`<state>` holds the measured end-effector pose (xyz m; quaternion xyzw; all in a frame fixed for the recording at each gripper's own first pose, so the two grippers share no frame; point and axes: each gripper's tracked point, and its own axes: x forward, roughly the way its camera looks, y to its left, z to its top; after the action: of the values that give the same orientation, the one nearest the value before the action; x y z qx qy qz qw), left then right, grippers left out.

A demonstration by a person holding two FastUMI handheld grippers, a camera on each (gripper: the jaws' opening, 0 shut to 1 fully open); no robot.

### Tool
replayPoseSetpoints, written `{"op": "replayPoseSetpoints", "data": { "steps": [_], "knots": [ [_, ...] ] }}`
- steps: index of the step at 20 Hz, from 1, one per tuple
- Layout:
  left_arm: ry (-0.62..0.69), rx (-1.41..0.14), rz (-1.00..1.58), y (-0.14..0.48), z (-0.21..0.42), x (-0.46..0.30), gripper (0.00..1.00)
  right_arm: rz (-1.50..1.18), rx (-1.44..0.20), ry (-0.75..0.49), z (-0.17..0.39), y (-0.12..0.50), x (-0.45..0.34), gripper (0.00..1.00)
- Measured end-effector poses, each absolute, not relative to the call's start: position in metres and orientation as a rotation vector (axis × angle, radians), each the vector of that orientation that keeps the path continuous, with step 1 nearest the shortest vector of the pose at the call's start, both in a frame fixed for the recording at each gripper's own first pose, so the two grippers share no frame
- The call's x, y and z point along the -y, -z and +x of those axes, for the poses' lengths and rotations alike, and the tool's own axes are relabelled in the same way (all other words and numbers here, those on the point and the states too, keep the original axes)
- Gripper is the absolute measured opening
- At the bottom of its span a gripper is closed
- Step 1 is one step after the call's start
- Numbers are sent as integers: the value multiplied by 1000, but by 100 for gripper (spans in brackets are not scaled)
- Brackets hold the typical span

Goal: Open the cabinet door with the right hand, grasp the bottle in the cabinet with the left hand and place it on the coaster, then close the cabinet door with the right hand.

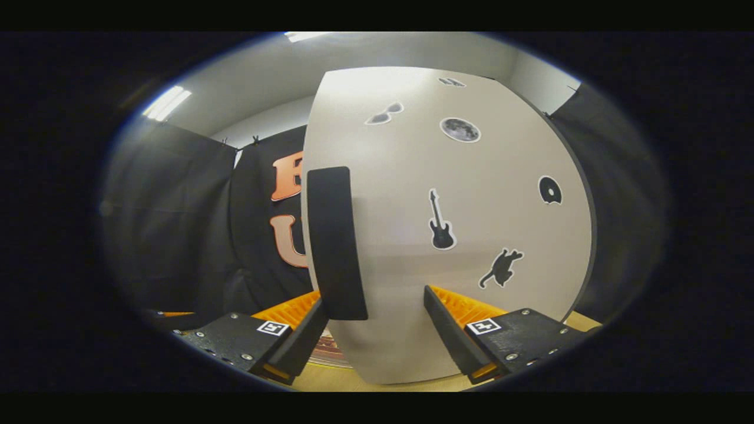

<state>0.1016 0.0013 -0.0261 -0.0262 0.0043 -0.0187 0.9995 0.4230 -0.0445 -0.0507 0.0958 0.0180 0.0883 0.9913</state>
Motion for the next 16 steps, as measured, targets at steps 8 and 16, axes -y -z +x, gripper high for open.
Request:
{"op": "replayPoseSetpoints", "data": {
  "steps": [8,16],
  "knots": [
    [6,-16,-39,26,97,-3,97,154,-27,-159,429,53,46,95],
    [36,-22,-43,27,102,-2,99,134,-24,-133,445,60,51,95]
  ]
}}
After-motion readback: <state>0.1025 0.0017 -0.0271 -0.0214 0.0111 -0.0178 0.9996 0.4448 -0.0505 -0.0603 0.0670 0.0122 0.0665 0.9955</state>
